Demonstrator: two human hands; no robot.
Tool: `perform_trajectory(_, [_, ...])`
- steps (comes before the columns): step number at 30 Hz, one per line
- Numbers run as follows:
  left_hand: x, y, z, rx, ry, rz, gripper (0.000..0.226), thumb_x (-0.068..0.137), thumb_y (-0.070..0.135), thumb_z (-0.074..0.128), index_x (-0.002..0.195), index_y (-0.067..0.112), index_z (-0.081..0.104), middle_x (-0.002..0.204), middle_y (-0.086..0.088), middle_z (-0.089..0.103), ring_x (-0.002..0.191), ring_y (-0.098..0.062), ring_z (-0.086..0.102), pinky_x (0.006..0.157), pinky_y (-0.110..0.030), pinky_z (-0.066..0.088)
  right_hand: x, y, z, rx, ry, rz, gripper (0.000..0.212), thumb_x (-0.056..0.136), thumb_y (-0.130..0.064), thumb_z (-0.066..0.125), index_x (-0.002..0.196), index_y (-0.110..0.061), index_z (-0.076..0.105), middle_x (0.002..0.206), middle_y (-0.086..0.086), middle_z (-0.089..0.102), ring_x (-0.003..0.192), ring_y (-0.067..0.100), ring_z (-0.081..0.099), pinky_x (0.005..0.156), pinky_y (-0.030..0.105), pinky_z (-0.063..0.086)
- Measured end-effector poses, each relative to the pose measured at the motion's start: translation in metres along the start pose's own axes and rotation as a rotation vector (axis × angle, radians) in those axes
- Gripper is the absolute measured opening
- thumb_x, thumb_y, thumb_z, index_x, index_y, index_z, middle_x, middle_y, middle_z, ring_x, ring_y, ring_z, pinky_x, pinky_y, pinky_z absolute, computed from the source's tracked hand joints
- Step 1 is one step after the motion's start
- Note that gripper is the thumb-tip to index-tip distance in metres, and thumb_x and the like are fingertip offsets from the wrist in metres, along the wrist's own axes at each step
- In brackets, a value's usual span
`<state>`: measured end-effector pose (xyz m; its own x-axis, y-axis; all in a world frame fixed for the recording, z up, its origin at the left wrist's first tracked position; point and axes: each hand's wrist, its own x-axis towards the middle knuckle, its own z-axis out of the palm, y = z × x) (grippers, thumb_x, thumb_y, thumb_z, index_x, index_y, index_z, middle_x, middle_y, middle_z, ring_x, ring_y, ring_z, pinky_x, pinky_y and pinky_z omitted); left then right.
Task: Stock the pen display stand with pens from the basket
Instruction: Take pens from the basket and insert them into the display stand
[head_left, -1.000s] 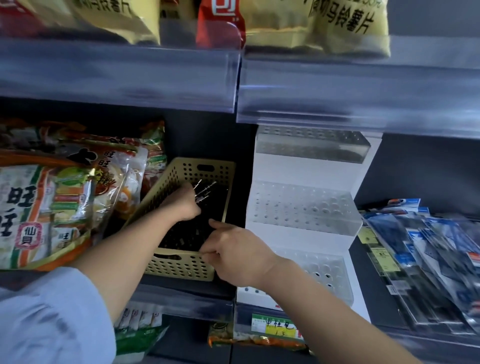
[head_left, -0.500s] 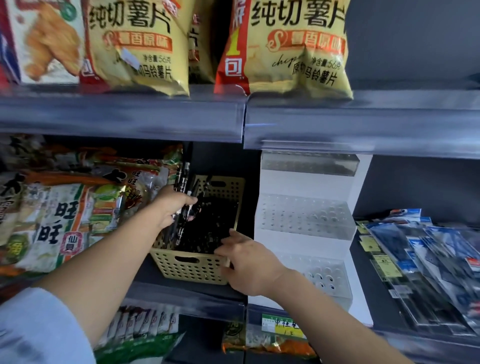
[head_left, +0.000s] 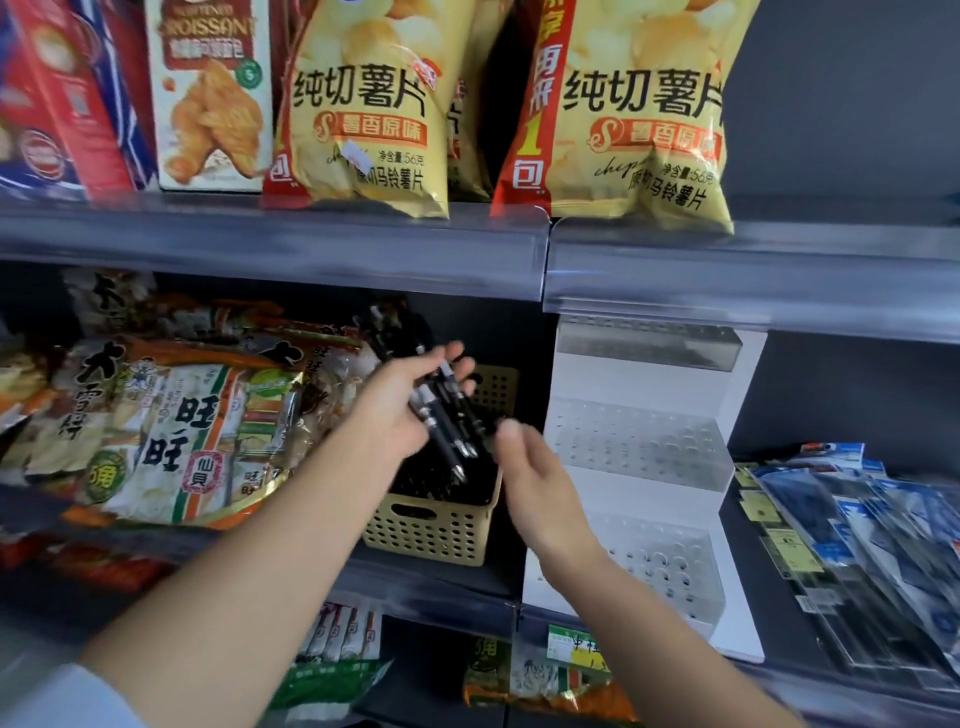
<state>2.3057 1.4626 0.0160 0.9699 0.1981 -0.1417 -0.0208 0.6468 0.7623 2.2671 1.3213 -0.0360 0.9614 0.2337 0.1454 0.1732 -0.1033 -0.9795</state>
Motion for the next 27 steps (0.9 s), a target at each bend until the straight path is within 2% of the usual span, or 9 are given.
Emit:
perform_trajectory(3, [-0.025, -0.023, 0.013, -0.034, -0.074, -0.052, 0.016, 0.094, 0.007, 0.049, 0.091, 0.000, 0.063, 0.076, -0.006, 0.071, 0.070, -0.016, 0.070, 0.071, -0.032, 0.055, -0.001, -0.007, -0.003, 0.626, 0.024, 0.296, 0.048, 0.097, -0.055, 0.030, 0.112, -0.019, 0.057, 0.108, 0.001, 0.068, 0.103, 0.013, 0.063, 0.090, 0.028, 0.047])
perform_trajectory(7, [-0.048, -0.070, 0.033, -0.021, -0.103, -0.104, 0.015, 0.090, 0.012, 0.057, 0.084, 0.004, 0.068, 0.078, -0.011, 0.071, 0.067, -0.022, 0.067, 0.070, -0.035, 0.054, -0.006, -0.012, -0.018, 0.962, 0.113, 0.435, 0.053, 0.097, -0.054, 0.033, 0.099, -0.013, 0.067, 0.099, 0.010, 0.073, 0.095, 0.022, 0.068, 0.088, 0.035, 0.049])
perform_trajectory(10, [-0.055, -0.094, 0.042, 0.014, -0.145, -0.069, 0.010, 0.085, 0.009, 0.061, 0.093, 0.004, 0.065, 0.076, -0.008, 0.070, 0.068, -0.021, 0.066, 0.075, -0.036, 0.054, -0.008, -0.004, -0.034, 0.888, 0.170, 0.370, 0.048, 0.098, -0.049, 0.036, 0.087, -0.015, 0.068, 0.085, 0.004, 0.075, 0.077, 0.015, 0.072, 0.075, 0.033, 0.051])
perform_trajectory(13, [-0.059, -0.107, 0.044, 0.139, -0.197, -0.066, 0.018, 0.081, 0.008, 0.065, 0.098, 0.013, 0.070, 0.088, -0.006, 0.074, 0.083, -0.022, 0.070, 0.084, -0.040, 0.053, -0.007, 0.007, -0.056, 0.633, 0.200, 0.320, 0.049, 0.094, -0.055, 0.040, 0.102, -0.017, 0.069, 0.099, 0.004, 0.074, 0.090, 0.018, 0.070, 0.078, 0.035, 0.053])
perform_trajectory(15, [-0.062, -0.117, 0.044, 0.225, -0.234, -0.098, 0.019, 0.081, 0.005, 0.066, 0.084, 0.021, 0.075, 0.088, -0.005, 0.075, 0.079, -0.018, 0.071, 0.076, -0.039, 0.055, -0.006, 0.006, -0.073, 0.454, 0.199, 0.260, 0.046, 0.090, -0.056, 0.046, 0.105, -0.018, 0.068, 0.087, -0.001, 0.074, 0.072, 0.013, 0.068, 0.056, 0.025, 0.048])
perform_trajectory(17, [-0.067, -0.128, 0.041, 0.284, -0.324, -0.146, 0.013, 0.078, 0.005, 0.068, 0.075, 0.017, 0.073, 0.079, -0.010, 0.070, 0.065, -0.023, 0.067, 0.063, -0.036, 0.055, -0.007, 0.003, -0.090, 0.368, 0.158, 0.211, 0.036, 0.086, -0.050, 0.056, 0.093, -0.017, 0.068, 0.068, -0.002, 0.068, 0.048, 0.011, 0.056, 0.038, 0.020, 0.035])
perform_trajectory(19, [-0.068, -0.137, 0.037, 0.333, -0.419, -0.199, 0.005, 0.075, 0.006, 0.071, 0.076, 0.010, 0.069, 0.071, -0.013, 0.064, 0.058, -0.028, 0.062, 0.058, -0.036, 0.053, -0.008, 0.002, -0.104, 0.338, 0.045, 0.134, 0.028, 0.078, -0.044, 0.062, 0.081, -0.017, 0.071, 0.072, 0.005, 0.068, 0.058, 0.017, 0.061, 0.045, 0.023, 0.042])
perform_trajectory(22, [-0.068, -0.144, 0.030, 0.449, -0.553, -0.278, 0.011, 0.081, 0.007, 0.064, 0.086, 0.000, 0.056, 0.067, -0.009, 0.063, 0.052, -0.024, 0.061, 0.056, -0.031, 0.051, -0.004, 0.011, -0.121, 0.252, -0.022, 0.082, 0.026, 0.075, -0.037, 0.064, 0.083, -0.013, 0.072, 0.080, 0.008, 0.069, 0.075, 0.021, 0.064, 0.072, 0.029, 0.047])
perform_trajectory(27, [-0.063, -0.148, 0.023, 0.514, -0.659, -0.336, 0.027, 0.078, 0.009, 0.064, 0.101, -0.002, 0.054, 0.071, -0.007, 0.063, 0.056, -0.021, 0.057, 0.059, -0.031, 0.049, -0.001, 0.024, -0.140, 0.264, -0.001, 0.070, 0.015, 0.075, -0.025, 0.066, 0.076, -0.011, 0.071, 0.075, 0.008, 0.069, 0.069, 0.023, 0.060, 0.063, 0.029, 0.047])
